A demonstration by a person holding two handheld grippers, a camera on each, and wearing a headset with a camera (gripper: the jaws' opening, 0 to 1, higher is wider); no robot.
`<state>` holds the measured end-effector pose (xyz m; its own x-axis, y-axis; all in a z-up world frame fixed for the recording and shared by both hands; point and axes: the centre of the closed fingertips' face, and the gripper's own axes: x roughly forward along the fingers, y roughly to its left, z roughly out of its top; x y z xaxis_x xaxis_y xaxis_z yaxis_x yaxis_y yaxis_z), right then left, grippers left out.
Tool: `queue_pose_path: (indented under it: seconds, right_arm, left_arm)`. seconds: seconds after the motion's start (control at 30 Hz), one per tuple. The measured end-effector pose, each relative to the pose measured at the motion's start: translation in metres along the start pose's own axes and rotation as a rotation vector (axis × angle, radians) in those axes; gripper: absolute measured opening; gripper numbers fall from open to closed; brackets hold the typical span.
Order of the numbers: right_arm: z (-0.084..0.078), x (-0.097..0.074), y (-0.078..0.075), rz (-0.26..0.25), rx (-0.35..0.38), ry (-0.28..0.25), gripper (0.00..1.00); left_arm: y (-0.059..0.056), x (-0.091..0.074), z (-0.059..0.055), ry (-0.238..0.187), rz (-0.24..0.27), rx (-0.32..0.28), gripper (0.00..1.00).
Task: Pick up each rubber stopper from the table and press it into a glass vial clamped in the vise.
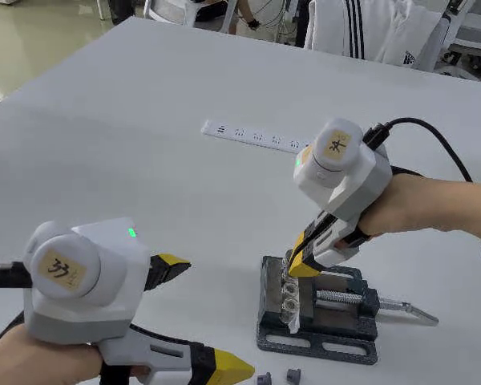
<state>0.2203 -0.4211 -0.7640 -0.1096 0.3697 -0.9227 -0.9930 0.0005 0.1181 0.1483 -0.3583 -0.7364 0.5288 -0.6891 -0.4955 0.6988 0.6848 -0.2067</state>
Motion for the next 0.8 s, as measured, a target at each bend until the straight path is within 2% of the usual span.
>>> queue_pose_path:
  seconds: [0.07,0.5,0.67,0.8]
  right_arm:
    - [0.0,-0.001,-0.001,-0.014,-0.003,-0.01,0.1]
    - [-0.007,-0.008,0.011,-0.023,0.037,-0.075,0.39]
    - [-0.007,-0.007,0.016,-0.031,0.065,-0.13,0.54]
    - [-0.013,-0.007,0.019,-0.035,0.077,-0.137,0.62]
  left_arm:
    - [0.0,0.001,0.001,-0.002,-0.003,0.0,0.9]
    - [-0.003,0.002,0.007,-0.008,-0.009,0.01,0.9]
    - [-0.004,0.0,0.012,-0.015,-0.007,0.008,0.9]
    - [-0.006,0.0,0.015,-0.019,-0.005,0.007,0.9]
